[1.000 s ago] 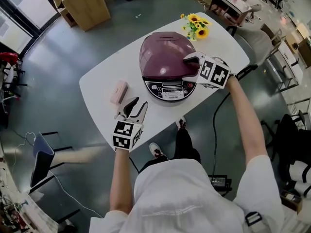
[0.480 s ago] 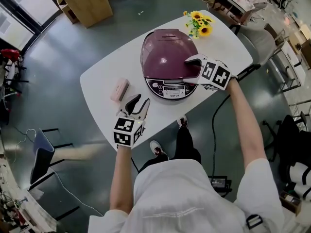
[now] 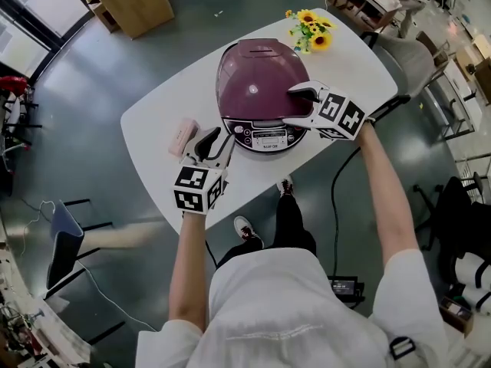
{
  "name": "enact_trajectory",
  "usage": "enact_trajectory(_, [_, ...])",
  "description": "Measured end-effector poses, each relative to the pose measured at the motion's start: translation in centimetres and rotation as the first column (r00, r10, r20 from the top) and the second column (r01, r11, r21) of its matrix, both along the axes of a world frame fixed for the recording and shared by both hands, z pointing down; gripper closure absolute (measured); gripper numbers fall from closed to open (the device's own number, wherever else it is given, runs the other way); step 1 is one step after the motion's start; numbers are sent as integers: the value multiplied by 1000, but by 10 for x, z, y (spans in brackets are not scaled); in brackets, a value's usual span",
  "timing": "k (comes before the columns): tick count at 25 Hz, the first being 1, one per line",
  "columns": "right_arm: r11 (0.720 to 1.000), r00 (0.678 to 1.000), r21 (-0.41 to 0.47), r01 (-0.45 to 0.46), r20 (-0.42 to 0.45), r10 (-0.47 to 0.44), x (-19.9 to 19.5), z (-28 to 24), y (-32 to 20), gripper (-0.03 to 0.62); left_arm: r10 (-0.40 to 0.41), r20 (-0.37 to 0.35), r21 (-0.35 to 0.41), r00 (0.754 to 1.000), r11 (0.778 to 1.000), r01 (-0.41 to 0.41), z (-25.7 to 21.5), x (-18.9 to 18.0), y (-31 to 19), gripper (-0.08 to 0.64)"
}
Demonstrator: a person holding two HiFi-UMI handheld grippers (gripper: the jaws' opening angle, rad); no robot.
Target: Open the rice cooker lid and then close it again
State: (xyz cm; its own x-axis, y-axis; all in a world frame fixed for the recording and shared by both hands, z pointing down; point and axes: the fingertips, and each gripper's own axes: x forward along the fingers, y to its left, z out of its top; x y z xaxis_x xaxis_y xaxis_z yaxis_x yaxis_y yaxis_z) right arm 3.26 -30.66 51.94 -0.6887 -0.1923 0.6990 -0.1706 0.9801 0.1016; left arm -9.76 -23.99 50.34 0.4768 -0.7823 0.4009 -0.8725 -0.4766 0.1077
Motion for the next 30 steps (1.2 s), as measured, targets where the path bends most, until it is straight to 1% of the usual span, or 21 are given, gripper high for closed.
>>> enact_trajectory(2, [1000, 999, -18, -23, 42, 24, 0, -2, -2, 308, 4, -3, 13, 1000, 1000, -4, -5, 3, -8, 416])
enact_trajectory(10, [998, 992, -24, -52, 110, 55, -1, -4, -2, 314, 29, 9, 49, 1000, 998, -29, -12, 17, -37, 416])
enact_trajectory(14, [997, 986, -33, -74, 148, 78, 1, -3, -1, 314, 41, 37, 66, 998, 997, -44, -7, 29, -52, 416])
enact_trajectory(19, [994, 977, -41, -103, 182, 109, 1, -4, -4, 330, 59, 64, 53, 996, 997, -62, 4, 37, -60, 416])
enact_trajectory(23, [992, 971, -37, -123, 203, 128, 1, -4, -2, 326, 63, 55, 57, 997, 996, -66, 7, 38, -60, 417])
enact_trajectory(26, [989, 962, -30, -146, 230, 149, 0, -4, -2, 324, 71, 63, 60, 995, 995, -75, 8, 38, -60, 417])
enact_trajectory(30, [984, 950, -30, -177, 255, 179, 0, -3, -4, 324, 94, 67, 44, 993, 994, -97, 10, 39, -61, 417])
